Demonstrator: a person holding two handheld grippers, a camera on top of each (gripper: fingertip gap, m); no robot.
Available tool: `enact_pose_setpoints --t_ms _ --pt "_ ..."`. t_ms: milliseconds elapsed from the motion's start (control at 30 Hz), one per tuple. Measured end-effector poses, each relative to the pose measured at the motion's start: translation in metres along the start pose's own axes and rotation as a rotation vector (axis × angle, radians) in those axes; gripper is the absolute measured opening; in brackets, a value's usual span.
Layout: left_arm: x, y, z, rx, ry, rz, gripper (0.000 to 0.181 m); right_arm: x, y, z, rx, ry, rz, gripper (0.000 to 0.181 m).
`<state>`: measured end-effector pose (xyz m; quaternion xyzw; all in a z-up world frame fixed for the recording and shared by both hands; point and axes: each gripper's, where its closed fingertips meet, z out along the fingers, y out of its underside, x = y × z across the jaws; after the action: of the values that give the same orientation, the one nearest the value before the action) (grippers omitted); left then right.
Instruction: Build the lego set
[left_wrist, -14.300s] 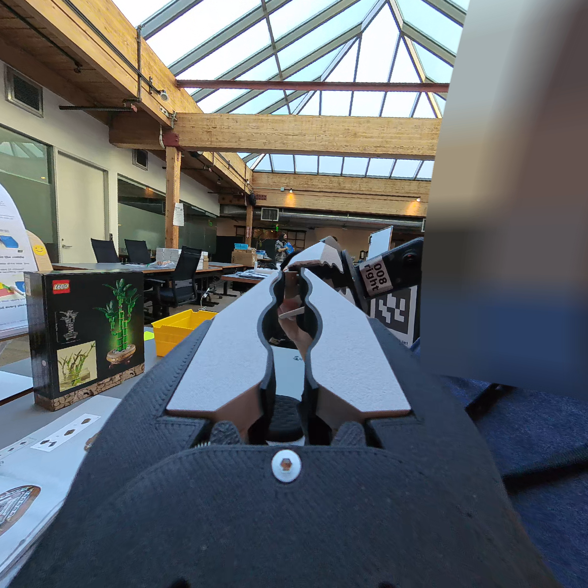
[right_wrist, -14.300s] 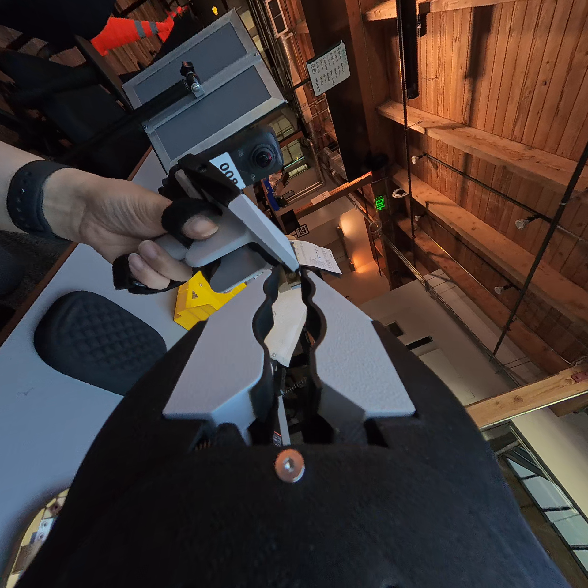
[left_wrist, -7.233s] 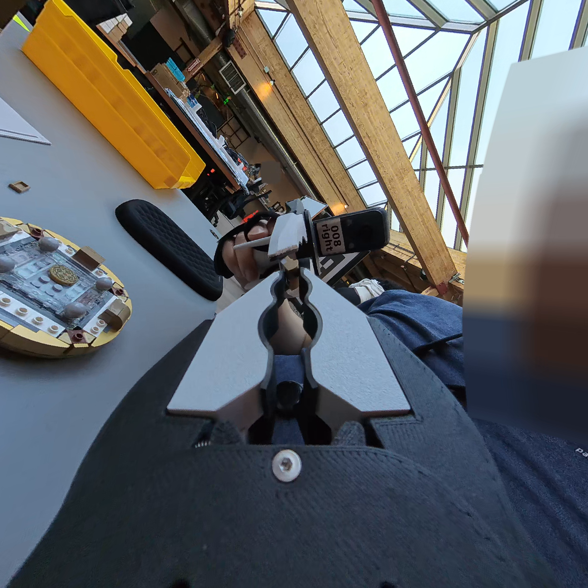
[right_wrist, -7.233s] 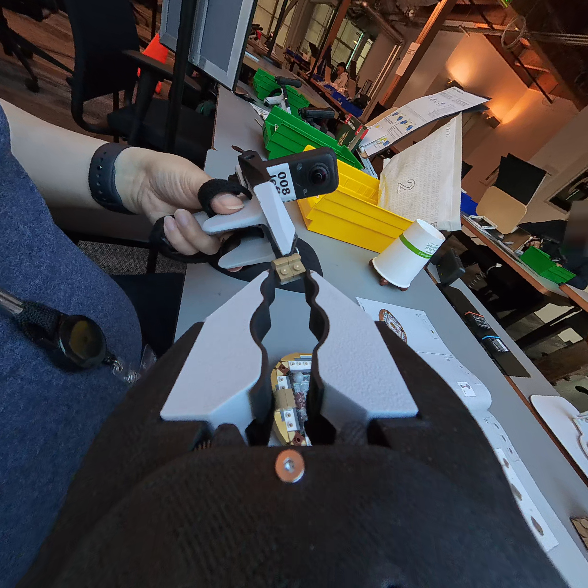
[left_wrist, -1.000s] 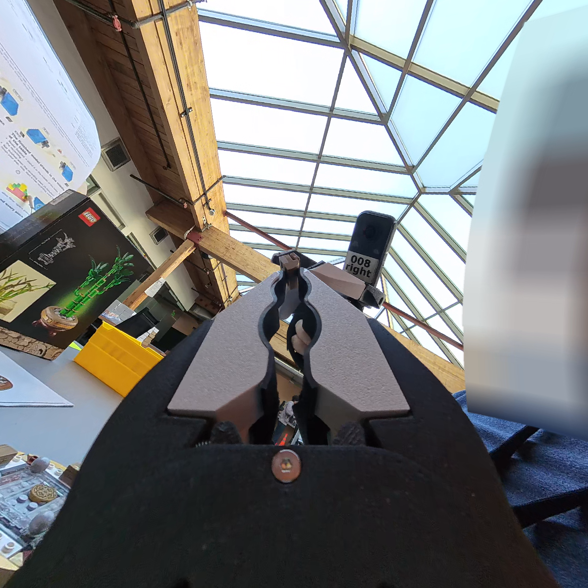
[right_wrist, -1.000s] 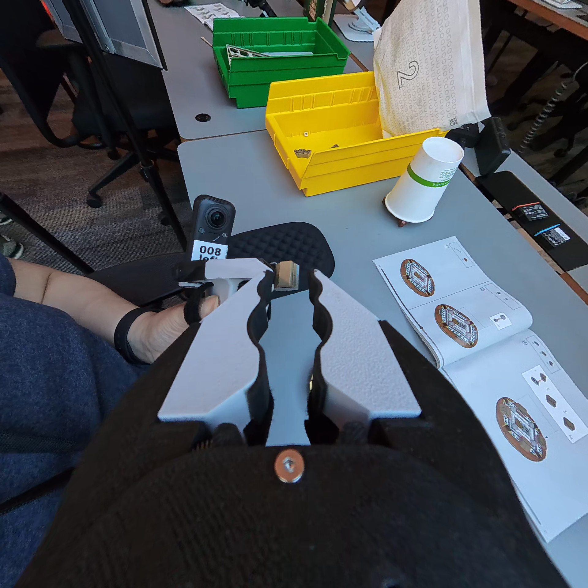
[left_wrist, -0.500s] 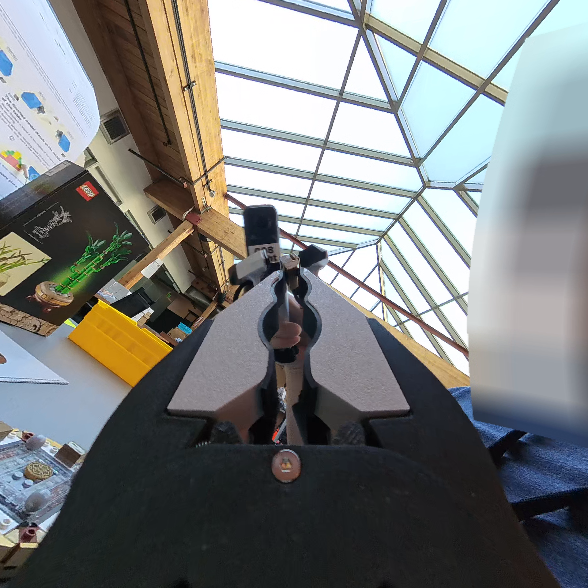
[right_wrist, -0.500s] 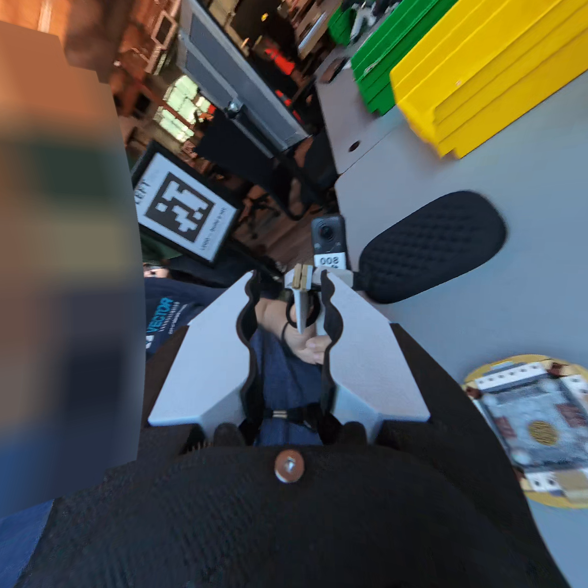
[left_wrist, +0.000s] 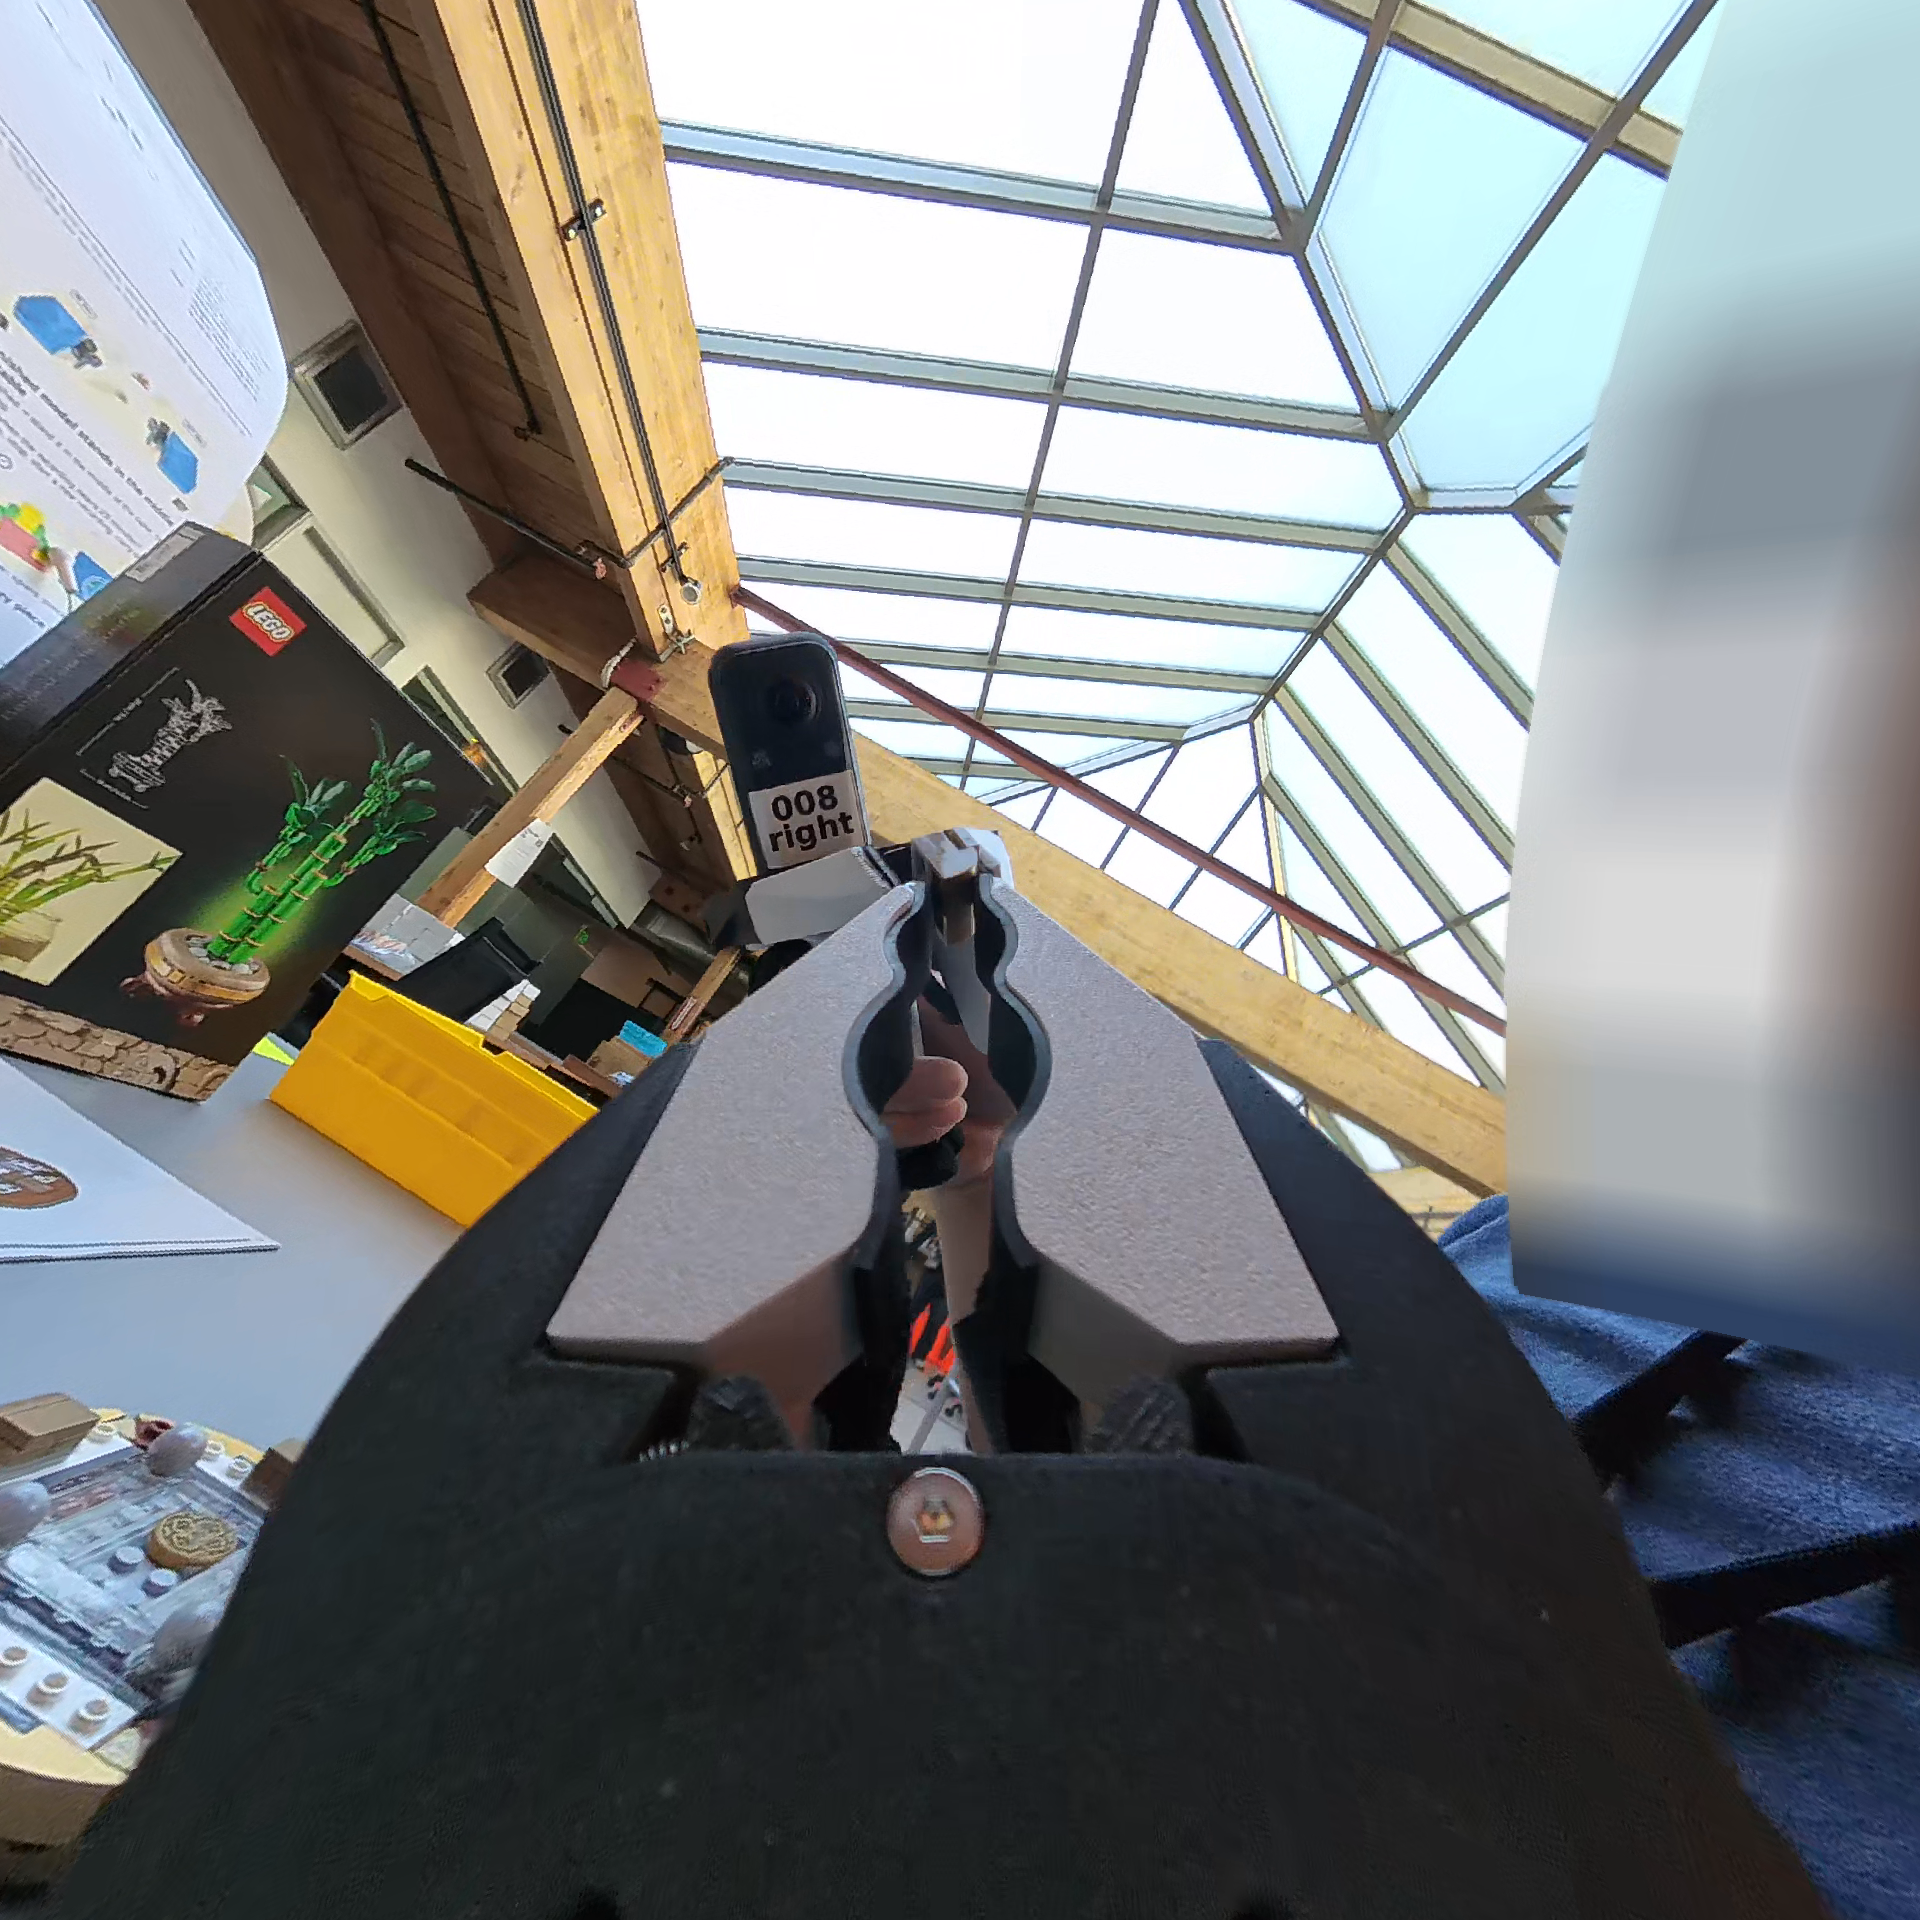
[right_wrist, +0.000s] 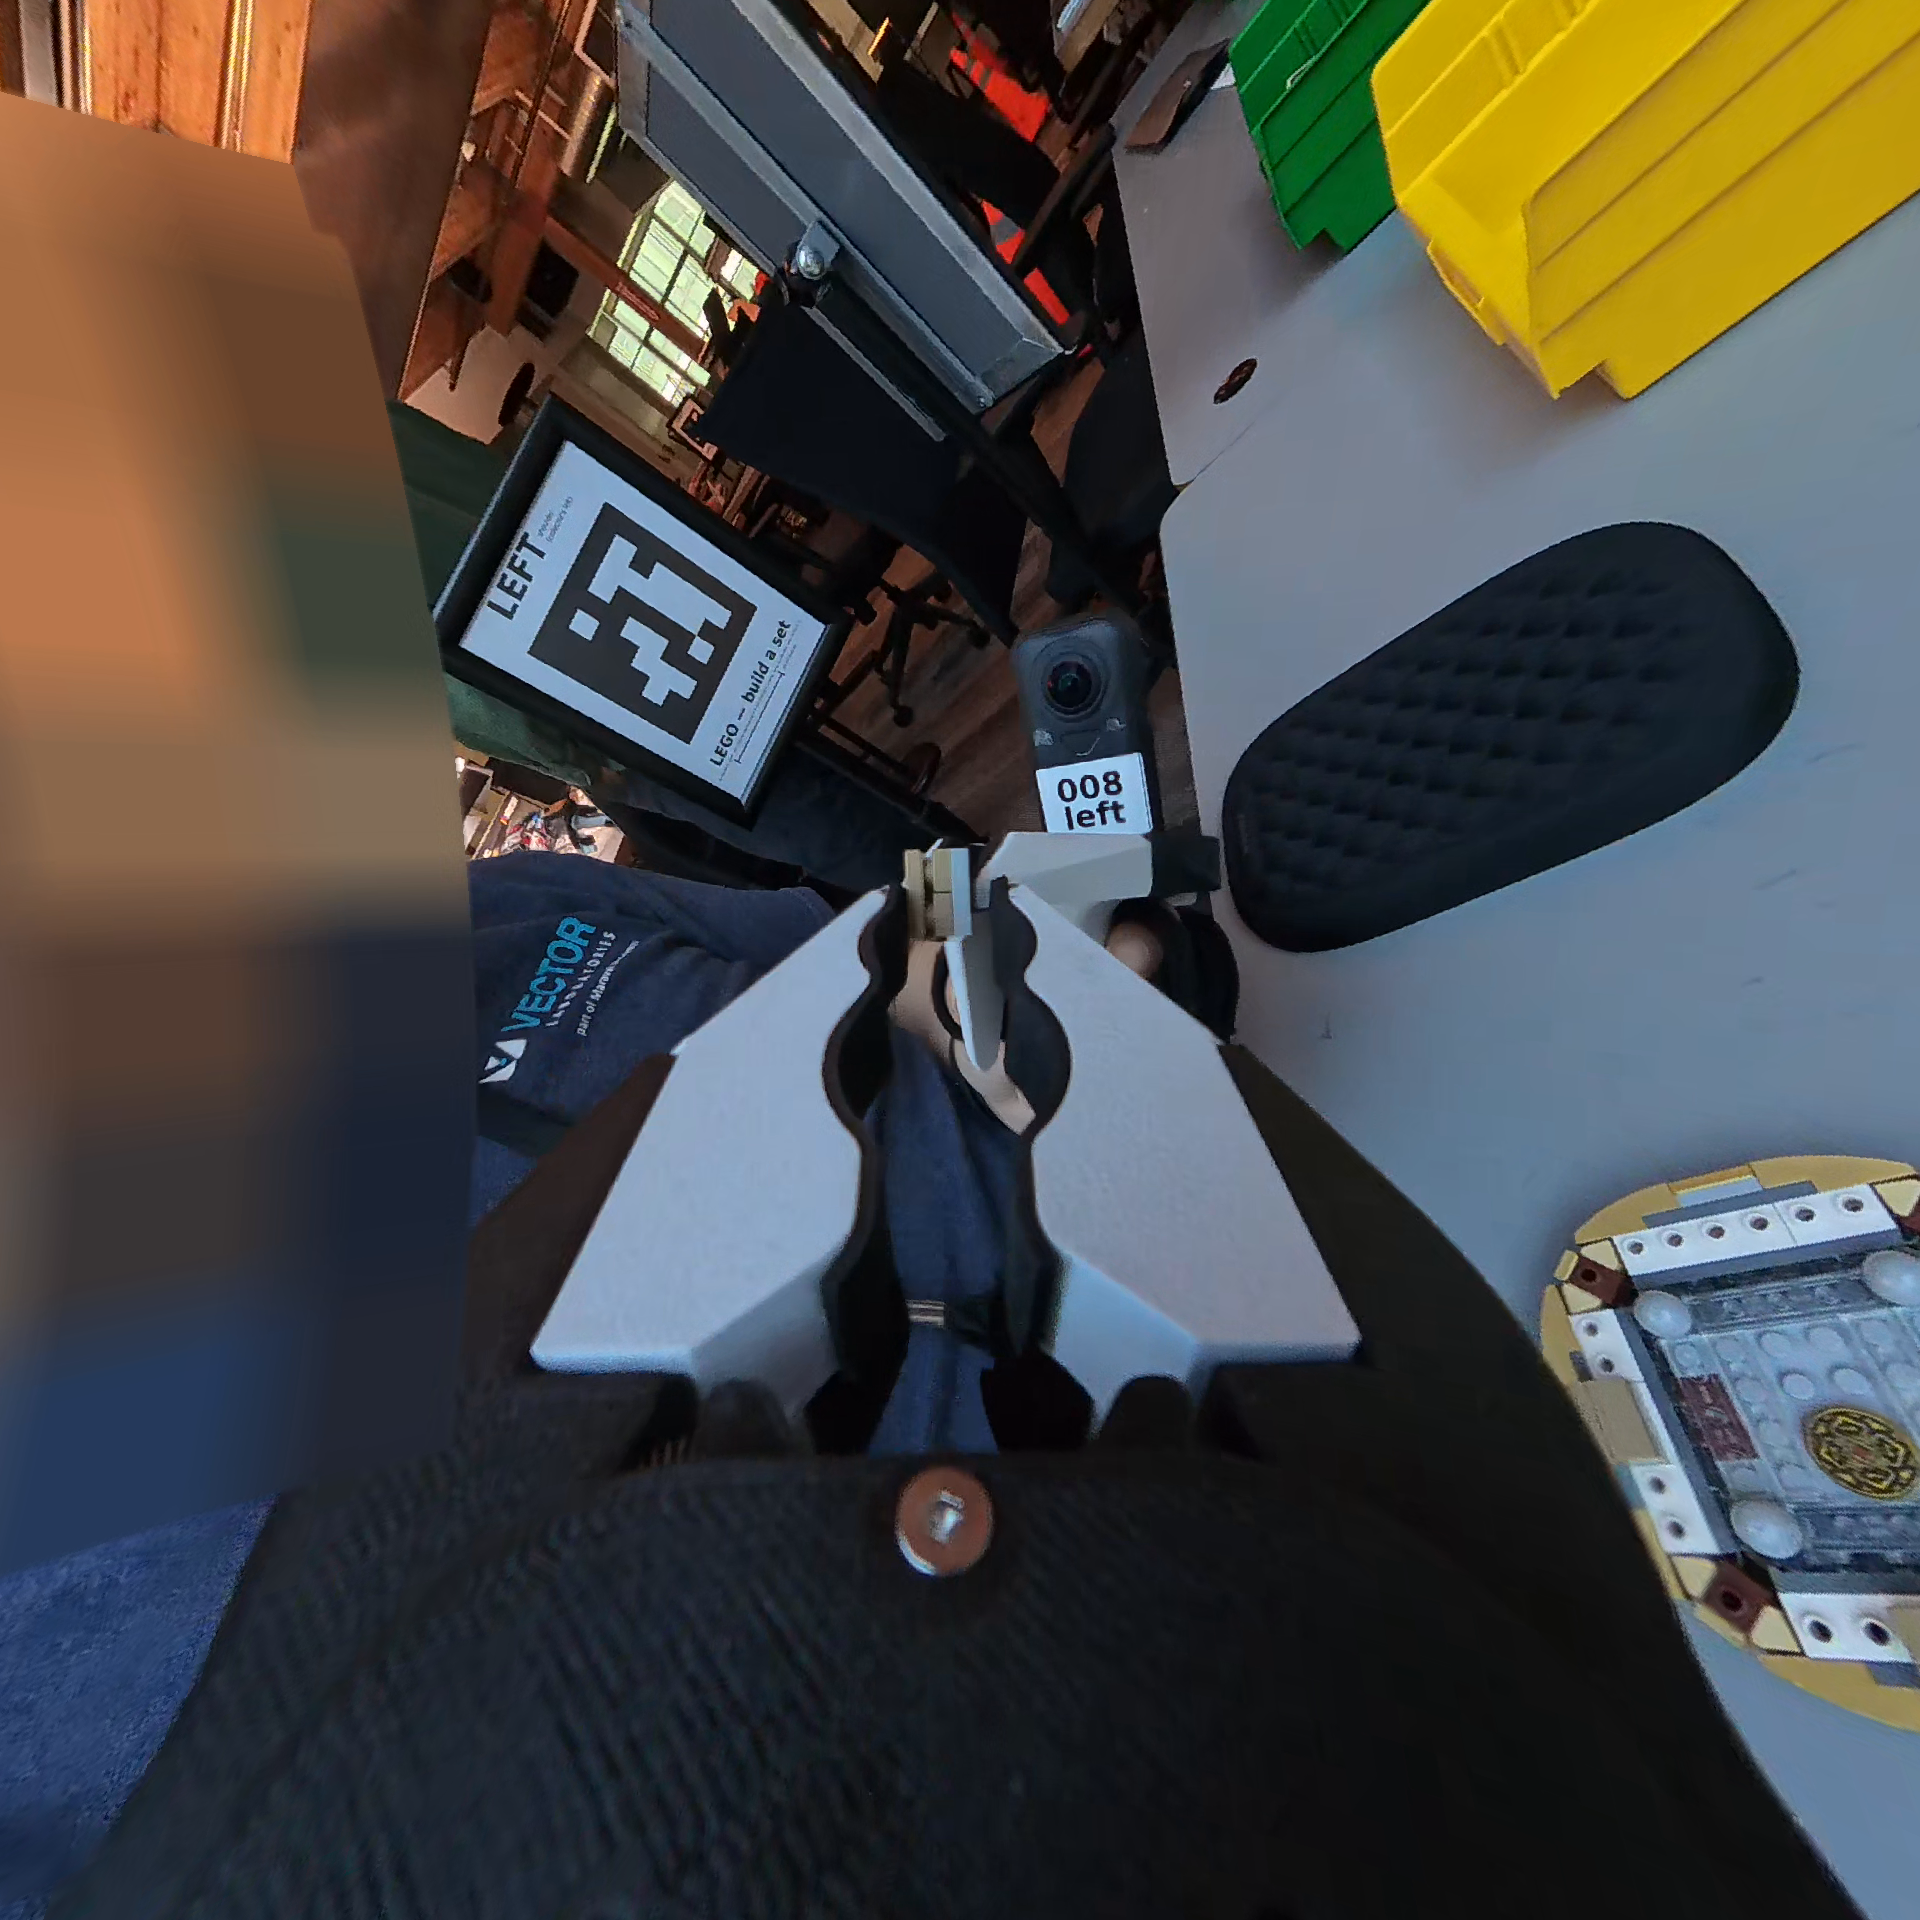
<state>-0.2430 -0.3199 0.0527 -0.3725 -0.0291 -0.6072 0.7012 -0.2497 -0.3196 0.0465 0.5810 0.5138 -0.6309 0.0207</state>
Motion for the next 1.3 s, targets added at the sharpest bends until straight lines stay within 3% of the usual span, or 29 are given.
enact_pose_setpoints --t_ms 500,633,833,1300 --pt "0.036 0.005 0.009 -0.130 0.165 0.142 0.004 -0.038 0.007 -0.001 0.074 -0.128 -0.296 0.013" --pt "0.051 0.011 0.010 -0.218 0.230 0.209 0.004 -0.050 0.012 -0.002 0.060 -0.234 -0.267 0.019" --pt "0.051 0.009 0.009 -0.226 0.218 0.241 0.004 -0.050 0.016 0.001 0.052 -0.227 -0.283 0.023" --pt "0.055 0.014 0.007 -0.268 0.235 0.301 0.003 -0.055 0.020 -0.002 0.087 -0.232 -0.353 0.010"
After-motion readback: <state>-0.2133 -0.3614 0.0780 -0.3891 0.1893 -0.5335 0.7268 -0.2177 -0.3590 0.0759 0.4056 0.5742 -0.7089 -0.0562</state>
